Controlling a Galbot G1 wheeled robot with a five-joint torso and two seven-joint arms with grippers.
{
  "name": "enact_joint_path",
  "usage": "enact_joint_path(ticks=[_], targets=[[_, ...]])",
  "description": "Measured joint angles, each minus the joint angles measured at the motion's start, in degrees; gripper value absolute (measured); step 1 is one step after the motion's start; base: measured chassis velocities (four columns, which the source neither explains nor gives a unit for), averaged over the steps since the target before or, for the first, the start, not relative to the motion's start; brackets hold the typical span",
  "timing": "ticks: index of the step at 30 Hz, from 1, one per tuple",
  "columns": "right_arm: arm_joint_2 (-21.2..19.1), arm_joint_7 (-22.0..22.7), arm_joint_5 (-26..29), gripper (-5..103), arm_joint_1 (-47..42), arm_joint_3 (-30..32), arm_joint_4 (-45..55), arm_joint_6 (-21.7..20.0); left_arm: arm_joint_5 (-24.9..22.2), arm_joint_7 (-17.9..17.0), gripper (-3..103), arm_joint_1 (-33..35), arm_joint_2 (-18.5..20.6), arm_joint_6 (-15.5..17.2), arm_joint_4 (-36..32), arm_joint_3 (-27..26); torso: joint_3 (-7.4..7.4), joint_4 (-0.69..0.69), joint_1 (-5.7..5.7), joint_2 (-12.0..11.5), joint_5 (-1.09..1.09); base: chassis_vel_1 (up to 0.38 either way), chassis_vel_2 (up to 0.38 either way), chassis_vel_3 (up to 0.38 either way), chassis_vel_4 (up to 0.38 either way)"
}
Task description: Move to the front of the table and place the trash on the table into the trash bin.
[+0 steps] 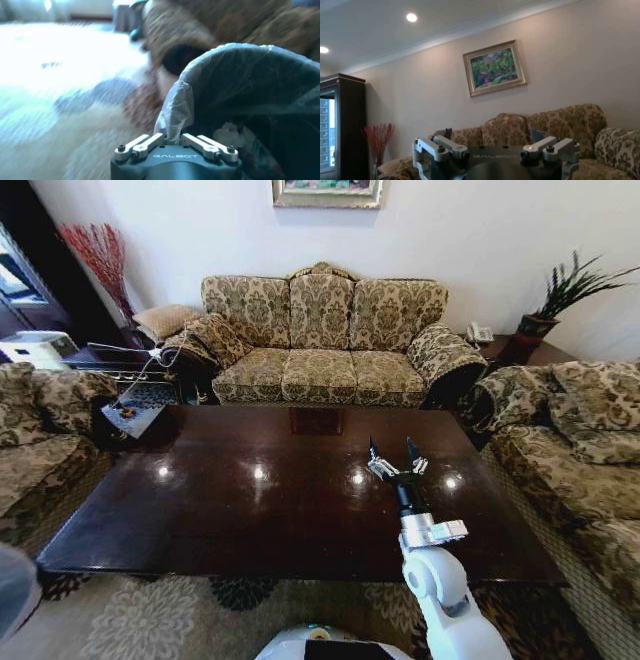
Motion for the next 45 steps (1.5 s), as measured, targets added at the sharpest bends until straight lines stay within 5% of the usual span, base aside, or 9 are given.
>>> enact_joint_path(ticks=[6,17,25,33,45], targets=[[-0.15,0.36,-0.24,100,-0.88,0.09,-0.15,1.25,1.11,-1.05,0,-5.27,-0.55,-0.86,5.94,5.45,-0.02,0.01,-0.05,0.01,0.03,0.207,-0.186,-0.209,0.206],[1.43,0.17,-3.99,100,-5.91,-0.31,1.88,3.20,3.87,-1.92,0,-21.44,4.40,-6.96,33.99,19.20,0.02,0.00,0.03,-0.02,-0.04,0.041,-0.056,-0.042,0.037],[2.45,0.01,-8.51,100,-11.75,-2.10,3.80,5.43,6.62,4.90,0,-33.64,9.69,-10.97,53.40,25.64,-0.01,-0.01,-0.04,-0.01,0.07,0.000,0.000,0.000,0.000],[3.21,1.04,-8.23,100,-11.99,-1.74,4.42,5.71,10.96,8.56,0,-40.25,9.41,-11.37,61.96,26.85,0.00,-0.02,-0.01,-0.01,0.01,0.000,0.000,0.000,0.000],[3.21,4.82,-8.24,100,-8.19,-2.06,2.56,5.33,15.08,9.88,0,-41.91,6.67,-13.66,63.09,27.23,0.00,-0.01,-0.01,-0.01,0.04,0.000,0.000,0.000,0.000]])
